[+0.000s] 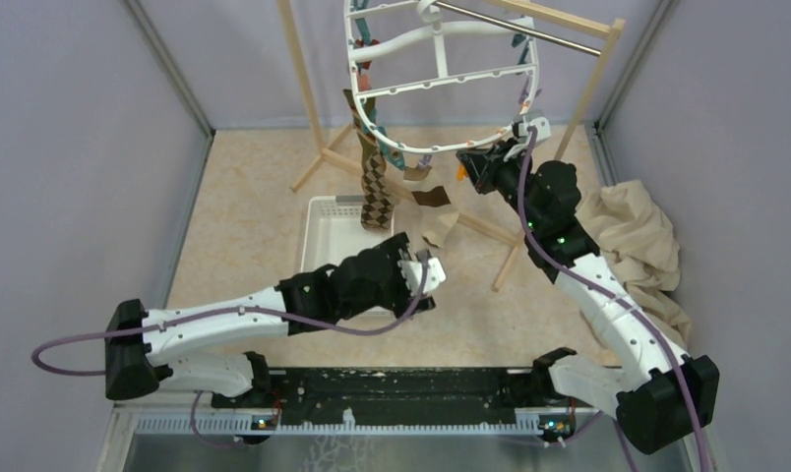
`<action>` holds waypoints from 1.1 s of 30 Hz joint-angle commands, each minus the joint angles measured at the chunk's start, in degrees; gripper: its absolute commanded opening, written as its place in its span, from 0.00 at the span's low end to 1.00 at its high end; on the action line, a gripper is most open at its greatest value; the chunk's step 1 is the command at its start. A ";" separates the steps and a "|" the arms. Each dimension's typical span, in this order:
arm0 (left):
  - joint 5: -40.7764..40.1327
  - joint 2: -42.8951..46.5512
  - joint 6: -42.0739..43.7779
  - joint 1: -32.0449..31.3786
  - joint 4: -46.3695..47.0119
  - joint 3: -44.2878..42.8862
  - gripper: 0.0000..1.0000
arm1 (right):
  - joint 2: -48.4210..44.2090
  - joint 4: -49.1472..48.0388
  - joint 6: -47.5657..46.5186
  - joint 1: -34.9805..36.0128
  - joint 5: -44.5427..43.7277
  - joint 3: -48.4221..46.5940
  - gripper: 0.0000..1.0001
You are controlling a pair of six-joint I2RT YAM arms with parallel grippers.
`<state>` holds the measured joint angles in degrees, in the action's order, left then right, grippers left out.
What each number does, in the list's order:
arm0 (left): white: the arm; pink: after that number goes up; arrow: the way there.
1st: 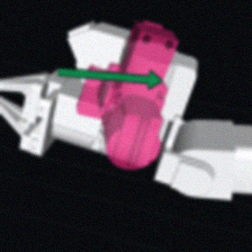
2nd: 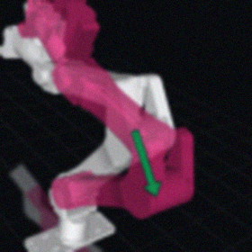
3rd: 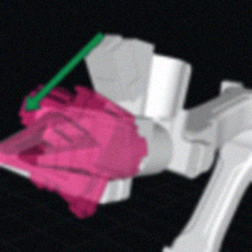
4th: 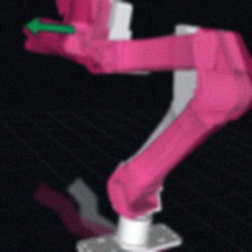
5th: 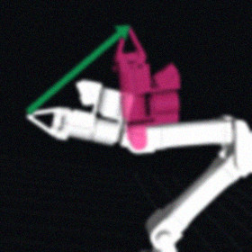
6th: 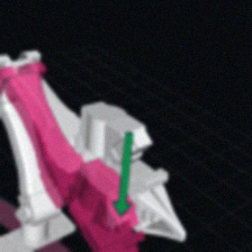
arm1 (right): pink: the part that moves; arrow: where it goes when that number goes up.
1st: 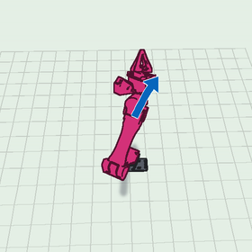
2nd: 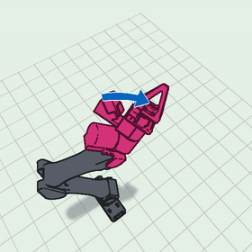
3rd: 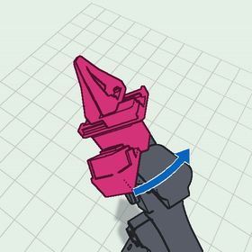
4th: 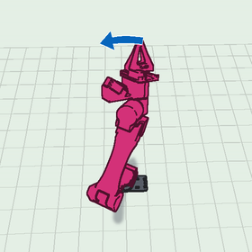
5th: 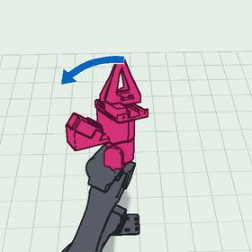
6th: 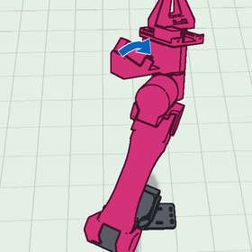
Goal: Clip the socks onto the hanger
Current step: Pick up the sock from the bin.
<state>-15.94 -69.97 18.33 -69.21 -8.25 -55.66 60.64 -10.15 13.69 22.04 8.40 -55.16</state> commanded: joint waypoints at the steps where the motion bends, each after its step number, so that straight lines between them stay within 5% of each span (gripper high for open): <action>1: -6.54 -0.53 15.16 -4.74 -6.71 4.22 0.98 | -0.77 -4.60 1.95 -1.03 -2.20 1.72 0.00; 15: -15.68 -2.42 26.93 -15.23 -5.08 10.28 0.98 | -3.19 -6.11 1.53 -3.30 -4.17 6.03 0.00; 33: -14.56 -11.98 27.86 -16.31 -4.38 10.22 0.98 | -5.45 -5.12 1.25 -5.76 -3.61 7.52 0.00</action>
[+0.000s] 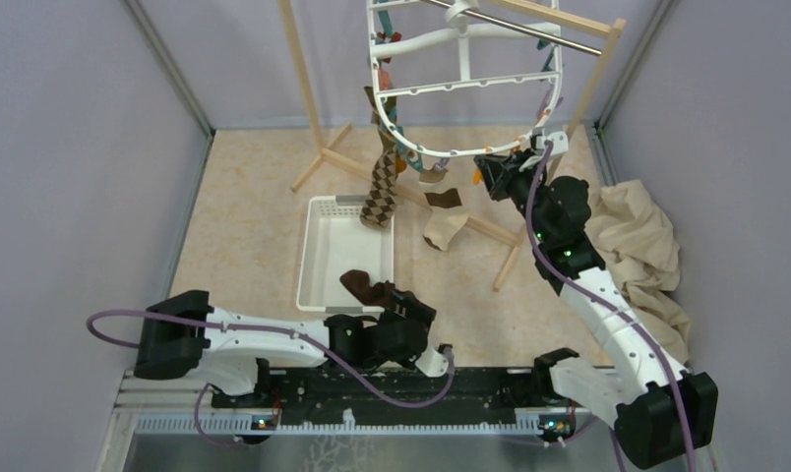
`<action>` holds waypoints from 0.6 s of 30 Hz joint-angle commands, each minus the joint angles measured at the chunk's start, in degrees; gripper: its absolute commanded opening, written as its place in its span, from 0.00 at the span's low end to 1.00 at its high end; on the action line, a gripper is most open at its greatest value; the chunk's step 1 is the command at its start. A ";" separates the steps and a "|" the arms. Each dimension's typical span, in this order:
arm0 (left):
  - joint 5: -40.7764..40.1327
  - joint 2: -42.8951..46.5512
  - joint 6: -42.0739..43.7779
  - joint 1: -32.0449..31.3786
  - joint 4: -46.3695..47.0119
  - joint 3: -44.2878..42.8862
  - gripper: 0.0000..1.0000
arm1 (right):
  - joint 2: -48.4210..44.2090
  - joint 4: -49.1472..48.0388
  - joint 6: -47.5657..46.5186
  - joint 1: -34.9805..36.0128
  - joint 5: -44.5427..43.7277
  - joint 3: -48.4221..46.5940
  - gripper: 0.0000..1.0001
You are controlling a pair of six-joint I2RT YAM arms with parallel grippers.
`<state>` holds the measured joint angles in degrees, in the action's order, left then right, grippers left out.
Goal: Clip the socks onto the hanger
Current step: Pick up the sock from the bin.
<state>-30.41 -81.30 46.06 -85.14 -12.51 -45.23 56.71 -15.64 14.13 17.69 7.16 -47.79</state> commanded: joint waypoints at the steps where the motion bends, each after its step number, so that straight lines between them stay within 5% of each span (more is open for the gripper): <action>1: -0.56 -1.04 0.41 -0.25 -0.06 0.06 0.98 | -1.62 0.38 0.85 -1.55 -2.33 0.23 0.00; 18: -1.70 -6.14 8.63 4.31 3.30 0.04 0.98 | -2.91 0.94 0.72 -2.48 -2.28 1.12 0.00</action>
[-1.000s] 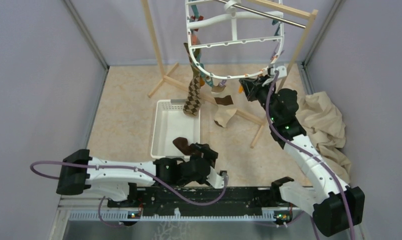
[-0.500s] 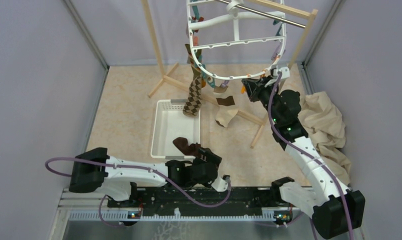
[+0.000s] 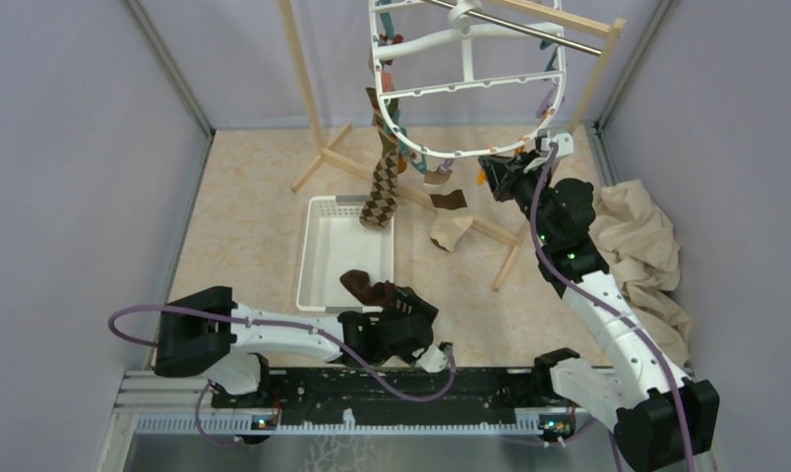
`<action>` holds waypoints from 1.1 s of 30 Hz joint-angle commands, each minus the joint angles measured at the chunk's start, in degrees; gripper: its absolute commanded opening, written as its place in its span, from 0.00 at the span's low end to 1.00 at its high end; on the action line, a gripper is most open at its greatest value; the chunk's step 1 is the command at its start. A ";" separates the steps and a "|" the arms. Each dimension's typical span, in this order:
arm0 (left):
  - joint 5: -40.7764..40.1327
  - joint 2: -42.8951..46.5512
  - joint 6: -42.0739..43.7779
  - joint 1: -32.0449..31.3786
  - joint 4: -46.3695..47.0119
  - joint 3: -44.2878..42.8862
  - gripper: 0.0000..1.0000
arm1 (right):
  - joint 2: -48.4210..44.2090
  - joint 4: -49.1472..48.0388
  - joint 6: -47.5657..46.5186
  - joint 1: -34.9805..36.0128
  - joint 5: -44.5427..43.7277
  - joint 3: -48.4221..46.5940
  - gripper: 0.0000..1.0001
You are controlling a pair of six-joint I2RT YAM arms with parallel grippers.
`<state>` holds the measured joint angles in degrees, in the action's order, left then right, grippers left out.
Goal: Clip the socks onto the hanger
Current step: Pick up the sock from the bin.
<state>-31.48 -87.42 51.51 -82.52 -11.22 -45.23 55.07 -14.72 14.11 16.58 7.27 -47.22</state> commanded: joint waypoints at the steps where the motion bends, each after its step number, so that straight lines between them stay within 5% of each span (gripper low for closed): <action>1: -1.16 -0.24 3.24 2.27 2.22 -0.25 0.98 | -1.34 -0.04 0.74 -1.42 -2.43 0.63 0.00; 22: -5.11 -3.25 11.38 5.71 12.53 1.47 0.92 | -1.31 -1.59 1.69 -1.72 -0.31 1.69 0.00; 33: -5.87 -2.19 11.98 5.54 15.37 3.26 0.45 | -0.17 -2.21 2.28 -1.72 0.27 1.61 0.00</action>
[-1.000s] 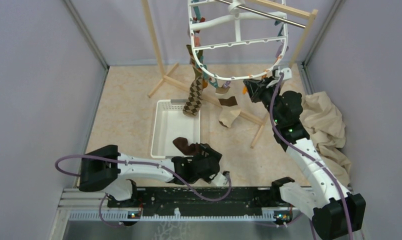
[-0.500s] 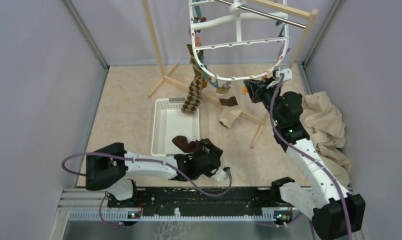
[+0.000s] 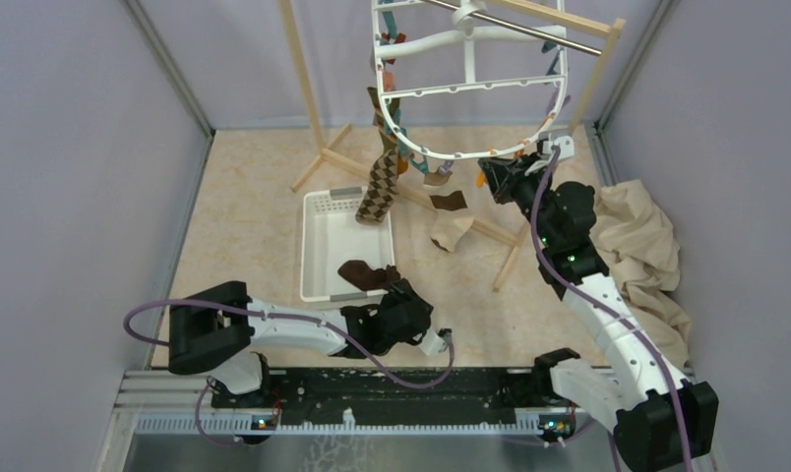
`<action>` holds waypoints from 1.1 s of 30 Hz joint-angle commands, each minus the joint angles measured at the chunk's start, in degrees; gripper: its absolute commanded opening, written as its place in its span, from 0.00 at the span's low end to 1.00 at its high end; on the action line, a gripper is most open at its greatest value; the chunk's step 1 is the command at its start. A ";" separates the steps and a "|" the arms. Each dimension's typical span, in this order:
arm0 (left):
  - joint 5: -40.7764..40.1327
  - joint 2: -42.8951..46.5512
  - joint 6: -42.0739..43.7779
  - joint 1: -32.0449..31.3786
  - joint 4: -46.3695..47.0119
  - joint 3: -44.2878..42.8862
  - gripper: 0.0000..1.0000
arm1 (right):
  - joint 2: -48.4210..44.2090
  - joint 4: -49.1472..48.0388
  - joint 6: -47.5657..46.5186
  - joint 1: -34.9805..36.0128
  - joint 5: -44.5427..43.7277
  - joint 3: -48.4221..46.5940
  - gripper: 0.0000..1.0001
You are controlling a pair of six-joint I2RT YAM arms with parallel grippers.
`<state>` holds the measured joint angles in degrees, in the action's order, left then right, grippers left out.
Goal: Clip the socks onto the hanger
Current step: Pick up the sock from the bin.
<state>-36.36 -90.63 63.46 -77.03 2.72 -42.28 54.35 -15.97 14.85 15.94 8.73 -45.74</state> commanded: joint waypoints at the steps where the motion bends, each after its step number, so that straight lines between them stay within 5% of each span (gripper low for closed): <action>1: -1.07 1.11 -0.08 0.04 1.56 0.40 0.40 | 0.52 -0.93 1.55 -1.10 -1.11 0.12 0.00; 8: -2.40 -0.48 -0.66 -0.19 1.15 -0.83 0.00 | -0.34 -0.60 1.72 -1.05 -1.07 0.36 0.00; 23: -3.96 2.86 0.61 -2.57 8.30 0.07 0.04 | 1.93 -1.46 1.76 -1.09 -0.47 0.38 0.00; 33: 13.11 17.79 -18.05 -2.21 6.54 -4.59 0.00 | 4.08 -2.51 2.24 -1.09 0.91 0.22 0.00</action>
<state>-32.53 -79.37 55.64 -79.37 7.64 -43.27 57.82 -19.09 15.68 15.92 9.87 -45.74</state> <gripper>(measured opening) 0.011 0.084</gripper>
